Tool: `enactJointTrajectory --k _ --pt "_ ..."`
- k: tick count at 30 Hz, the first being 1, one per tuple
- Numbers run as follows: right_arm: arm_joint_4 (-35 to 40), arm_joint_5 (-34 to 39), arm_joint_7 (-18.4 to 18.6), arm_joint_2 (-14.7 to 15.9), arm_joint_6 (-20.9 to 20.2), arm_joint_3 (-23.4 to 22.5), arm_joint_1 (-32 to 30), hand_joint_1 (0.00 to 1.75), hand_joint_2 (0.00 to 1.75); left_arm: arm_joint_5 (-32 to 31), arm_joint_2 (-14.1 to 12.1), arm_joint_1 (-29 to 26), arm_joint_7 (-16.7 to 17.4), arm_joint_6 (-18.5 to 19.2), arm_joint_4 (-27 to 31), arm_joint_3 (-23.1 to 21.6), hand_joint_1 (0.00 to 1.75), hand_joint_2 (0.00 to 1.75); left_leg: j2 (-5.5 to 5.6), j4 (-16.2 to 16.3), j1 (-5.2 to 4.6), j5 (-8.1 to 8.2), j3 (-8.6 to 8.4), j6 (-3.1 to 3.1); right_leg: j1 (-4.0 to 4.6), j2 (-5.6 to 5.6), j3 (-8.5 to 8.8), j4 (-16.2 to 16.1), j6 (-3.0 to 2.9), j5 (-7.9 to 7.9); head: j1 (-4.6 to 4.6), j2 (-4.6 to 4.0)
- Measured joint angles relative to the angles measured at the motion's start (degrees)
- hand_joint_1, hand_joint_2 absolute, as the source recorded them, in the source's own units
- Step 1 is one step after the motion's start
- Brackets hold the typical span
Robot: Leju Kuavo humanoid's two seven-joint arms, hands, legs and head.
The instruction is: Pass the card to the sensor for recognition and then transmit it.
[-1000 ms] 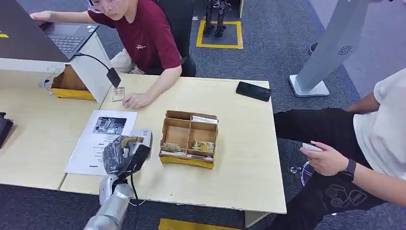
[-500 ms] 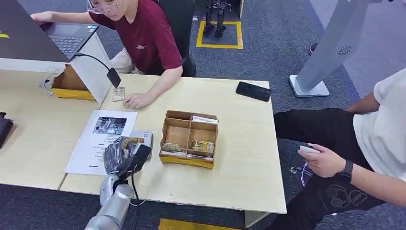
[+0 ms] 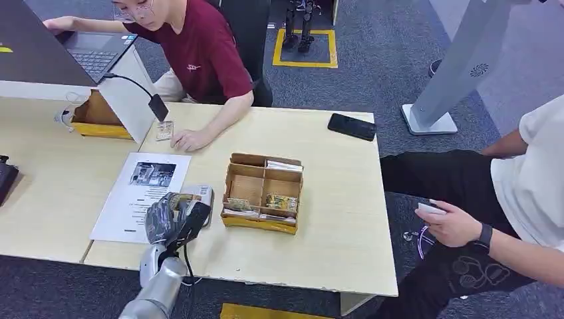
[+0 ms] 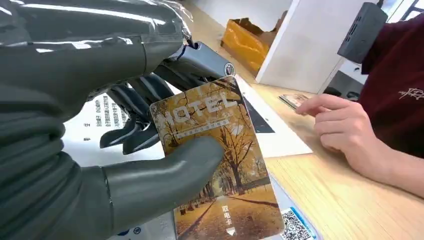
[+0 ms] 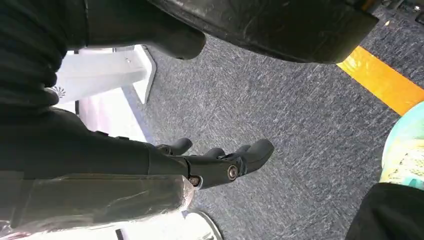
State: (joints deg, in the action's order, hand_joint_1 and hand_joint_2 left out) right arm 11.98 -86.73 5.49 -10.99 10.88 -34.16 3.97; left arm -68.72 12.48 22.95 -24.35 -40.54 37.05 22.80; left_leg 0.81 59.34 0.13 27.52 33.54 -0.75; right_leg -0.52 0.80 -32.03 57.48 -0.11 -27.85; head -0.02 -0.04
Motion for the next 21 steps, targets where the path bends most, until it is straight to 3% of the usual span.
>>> enactJointTrajectory --k 8,13,17,21 --pt "0.0 0.0 0.0 0.0 -0.1 0.0 0.0 0.00 1.75 2.1 0.0 0.5 -1.6 0.0 -1.8 0.7 1.75 1.75 0.02 0.0 0.00 0.00 -0.03 0.00 0.00 -0.02 0.03 0.0 0.00 0.00 0.00 0.00" --pt "0.0 0.0 0.2 0.0 0.2 0.0 0.0 0.00 1.75 6.8 0.0 0.7 -4.2 1.4 -2.5 0.7 1.75 1.75 0.01 0.0 0.00 0.00 -0.04 0.00 0.00 -0.02 0.03 0.0 0.00 0.00 0.00 0.00" --pt "0.0 0.0 0.2 0.0 0.5 0.0 0.0 0.00 1.75 16.5 0.0 0.8 -8.6 8.8 -2.1 0.7 1.75 1.75 0.02 0.0 0.00 0.00 -0.04 0.00 0.00 -0.02 0.04 0.0 0.00 0.00 0.00 0.00" --pt "0.0 0.0 0.2 0.0 0.5 -0.3 0.0 0.00 1.75 25.8 0.6 -1.2 -8.5 17.5 3.6 -0.2 1.75 1.75 0.00 0.0 0.00 0.00 -0.04 0.00 0.00 -0.01 0.02 0.0 0.00 0.00 0.00 0.00"
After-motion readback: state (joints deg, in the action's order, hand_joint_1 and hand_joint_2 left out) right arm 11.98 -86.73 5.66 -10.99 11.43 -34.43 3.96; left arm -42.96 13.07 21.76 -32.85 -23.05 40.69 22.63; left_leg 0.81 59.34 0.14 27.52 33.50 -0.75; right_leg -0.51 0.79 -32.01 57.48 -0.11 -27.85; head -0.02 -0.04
